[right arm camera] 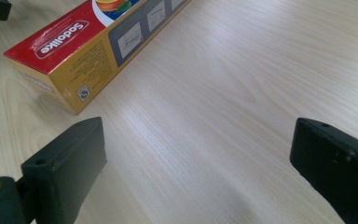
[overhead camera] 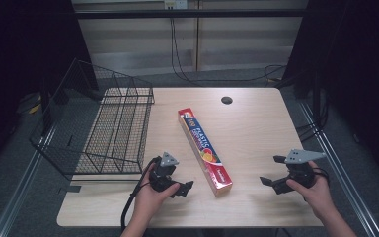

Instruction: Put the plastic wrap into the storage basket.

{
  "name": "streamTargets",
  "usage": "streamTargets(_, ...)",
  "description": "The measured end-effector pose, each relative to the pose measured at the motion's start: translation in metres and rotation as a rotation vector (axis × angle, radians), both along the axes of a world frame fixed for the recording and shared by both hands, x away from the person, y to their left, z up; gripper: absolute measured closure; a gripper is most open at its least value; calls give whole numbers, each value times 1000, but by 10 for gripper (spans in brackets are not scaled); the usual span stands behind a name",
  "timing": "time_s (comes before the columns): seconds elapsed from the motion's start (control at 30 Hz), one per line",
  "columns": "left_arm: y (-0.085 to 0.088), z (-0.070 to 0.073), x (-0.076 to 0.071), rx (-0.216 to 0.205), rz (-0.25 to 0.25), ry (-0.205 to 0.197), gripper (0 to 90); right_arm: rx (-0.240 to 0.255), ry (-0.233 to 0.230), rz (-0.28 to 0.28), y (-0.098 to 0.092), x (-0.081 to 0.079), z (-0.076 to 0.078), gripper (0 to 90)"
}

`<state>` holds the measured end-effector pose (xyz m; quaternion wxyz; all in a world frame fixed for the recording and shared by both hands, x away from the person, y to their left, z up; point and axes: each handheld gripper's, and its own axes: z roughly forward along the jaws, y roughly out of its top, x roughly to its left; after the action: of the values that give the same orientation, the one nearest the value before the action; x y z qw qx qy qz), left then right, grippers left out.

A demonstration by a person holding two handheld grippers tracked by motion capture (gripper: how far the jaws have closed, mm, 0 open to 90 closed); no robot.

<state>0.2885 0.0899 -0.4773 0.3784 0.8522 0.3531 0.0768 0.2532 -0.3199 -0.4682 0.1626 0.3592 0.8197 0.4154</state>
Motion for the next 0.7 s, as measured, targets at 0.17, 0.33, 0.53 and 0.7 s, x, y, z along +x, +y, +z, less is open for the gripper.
streamTargets(0.17,-4,3,3,-16,12,28,6,-22,12,16,3,0,-5,38)
streamTargets(0.33,-8,8,3,-34,15,48,6,-41,12,19,4,-1,-6,38)
streamTargets(0.53,-19,21,8,-80,49,41,6,-32,1,-2,0,-6,-5,38)
streamTargets(0.7,-28,25,17,-67,65,68,6,-28,1,-11,-1,-6,-4,39)
